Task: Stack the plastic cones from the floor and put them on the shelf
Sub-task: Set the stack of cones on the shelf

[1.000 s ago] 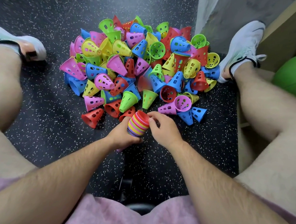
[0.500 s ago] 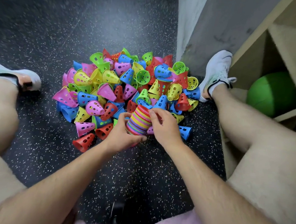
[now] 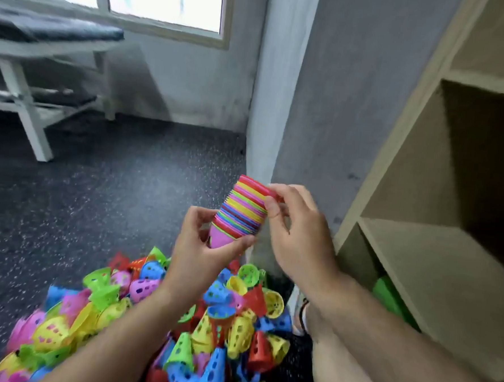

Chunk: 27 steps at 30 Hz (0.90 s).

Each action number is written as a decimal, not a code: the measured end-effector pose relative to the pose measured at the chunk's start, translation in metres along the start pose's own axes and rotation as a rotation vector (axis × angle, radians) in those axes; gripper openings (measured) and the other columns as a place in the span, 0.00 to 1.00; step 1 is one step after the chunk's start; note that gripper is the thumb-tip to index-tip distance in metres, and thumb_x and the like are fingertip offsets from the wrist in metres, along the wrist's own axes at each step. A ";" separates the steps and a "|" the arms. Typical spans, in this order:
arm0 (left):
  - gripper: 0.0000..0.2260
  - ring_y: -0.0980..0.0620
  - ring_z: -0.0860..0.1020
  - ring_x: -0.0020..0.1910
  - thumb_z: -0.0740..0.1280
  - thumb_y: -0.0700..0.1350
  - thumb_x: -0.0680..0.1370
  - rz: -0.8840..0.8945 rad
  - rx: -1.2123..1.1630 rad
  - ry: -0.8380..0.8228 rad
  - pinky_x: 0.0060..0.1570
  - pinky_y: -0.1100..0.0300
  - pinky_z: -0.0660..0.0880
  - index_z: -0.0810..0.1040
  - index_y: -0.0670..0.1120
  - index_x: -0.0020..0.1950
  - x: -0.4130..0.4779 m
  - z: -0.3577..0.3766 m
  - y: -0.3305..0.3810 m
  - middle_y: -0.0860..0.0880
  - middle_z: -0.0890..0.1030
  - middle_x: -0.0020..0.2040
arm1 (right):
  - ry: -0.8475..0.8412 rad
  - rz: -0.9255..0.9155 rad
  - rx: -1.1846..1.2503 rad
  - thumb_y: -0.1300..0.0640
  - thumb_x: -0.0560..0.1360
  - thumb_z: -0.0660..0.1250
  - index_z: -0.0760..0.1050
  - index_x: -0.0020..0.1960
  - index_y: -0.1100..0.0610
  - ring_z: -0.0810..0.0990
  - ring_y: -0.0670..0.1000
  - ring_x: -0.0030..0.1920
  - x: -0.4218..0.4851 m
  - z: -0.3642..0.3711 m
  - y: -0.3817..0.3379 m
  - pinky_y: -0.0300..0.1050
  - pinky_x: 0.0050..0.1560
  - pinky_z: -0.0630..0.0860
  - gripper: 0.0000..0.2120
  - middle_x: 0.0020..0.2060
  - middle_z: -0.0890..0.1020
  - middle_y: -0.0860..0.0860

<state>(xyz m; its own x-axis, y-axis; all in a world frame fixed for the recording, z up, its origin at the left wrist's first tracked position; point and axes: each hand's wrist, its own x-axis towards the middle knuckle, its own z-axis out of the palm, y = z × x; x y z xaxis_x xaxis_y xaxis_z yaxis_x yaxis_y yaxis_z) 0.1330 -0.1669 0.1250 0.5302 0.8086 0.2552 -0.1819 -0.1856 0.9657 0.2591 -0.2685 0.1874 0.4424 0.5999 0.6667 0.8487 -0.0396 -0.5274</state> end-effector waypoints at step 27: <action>0.17 0.63 0.80 0.48 0.76 0.42 0.77 0.424 -0.082 -0.662 0.40 0.73 0.75 0.78 0.43 0.64 0.162 0.328 0.339 0.51 0.83 0.56 | 0.394 0.643 -0.178 0.50 0.68 0.78 0.68 0.67 0.51 0.79 0.50 0.46 0.194 -0.350 0.001 0.46 0.47 0.78 0.32 0.47 0.78 0.44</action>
<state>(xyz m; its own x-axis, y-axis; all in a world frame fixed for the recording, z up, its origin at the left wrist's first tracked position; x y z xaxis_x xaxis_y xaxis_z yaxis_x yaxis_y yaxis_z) 0.4285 -0.2819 0.5093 0.7802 0.1725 0.6012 -0.5252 -0.3412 0.7796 0.4471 -0.4313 0.5010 0.9062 0.0878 0.4135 0.4088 -0.4316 -0.8041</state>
